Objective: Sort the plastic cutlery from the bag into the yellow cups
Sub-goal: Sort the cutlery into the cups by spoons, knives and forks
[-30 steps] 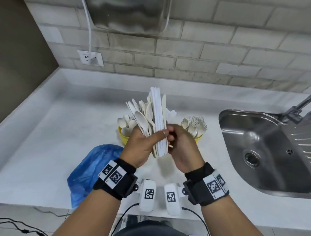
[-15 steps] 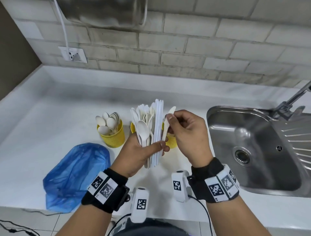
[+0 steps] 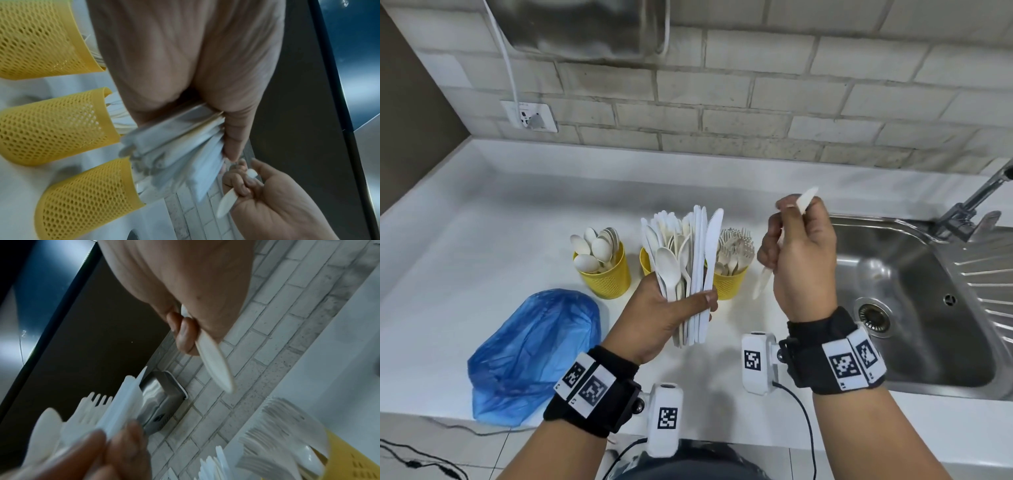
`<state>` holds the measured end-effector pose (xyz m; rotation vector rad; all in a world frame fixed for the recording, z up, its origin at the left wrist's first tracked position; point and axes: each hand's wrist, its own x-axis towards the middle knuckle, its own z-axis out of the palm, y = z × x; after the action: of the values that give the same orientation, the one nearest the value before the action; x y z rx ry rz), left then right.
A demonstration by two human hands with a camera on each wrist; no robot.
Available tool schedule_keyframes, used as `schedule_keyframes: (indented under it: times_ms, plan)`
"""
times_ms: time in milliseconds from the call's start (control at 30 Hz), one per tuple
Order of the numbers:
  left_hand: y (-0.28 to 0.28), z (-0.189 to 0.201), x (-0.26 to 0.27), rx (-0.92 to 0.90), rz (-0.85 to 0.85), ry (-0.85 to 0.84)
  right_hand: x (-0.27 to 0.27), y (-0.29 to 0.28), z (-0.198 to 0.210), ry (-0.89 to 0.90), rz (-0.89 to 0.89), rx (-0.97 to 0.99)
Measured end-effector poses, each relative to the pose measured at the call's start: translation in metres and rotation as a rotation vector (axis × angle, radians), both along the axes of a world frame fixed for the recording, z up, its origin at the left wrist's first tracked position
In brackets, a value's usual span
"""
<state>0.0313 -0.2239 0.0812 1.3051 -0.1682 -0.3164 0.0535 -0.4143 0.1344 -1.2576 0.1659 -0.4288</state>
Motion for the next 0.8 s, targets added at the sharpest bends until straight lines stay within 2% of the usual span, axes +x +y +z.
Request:
schedule_keyframes:
  times_ms: [167,367,500,667,800]
  plan:
    - [-0.005,0.002,-0.002,0.015,0.001,-0.034,-0.011,0.011,-0.007,0.06,0.179,-0.252]
    - [-0.006,0.004,-0.004,0.041,0.003,-0.039,-0.011,0.013,-0.013,0.088,0.241,-0.348]
    - [-0.007,0.006,-0.005,0.039,0.009,-0.047,-0.009,0.012,-0.013,0.081,0.224,-0.267]
    - [-0.009,0.007,-0.006,0.027,0.006,-0.053,-0.009,0.012,-0.015,0.132,0.375,-0.322]
    - [-0.012,0.008,-0.007,0.014,-0.008,-0.057,-0.009,0.013,-0.012,0.143,0.323,-0.23]
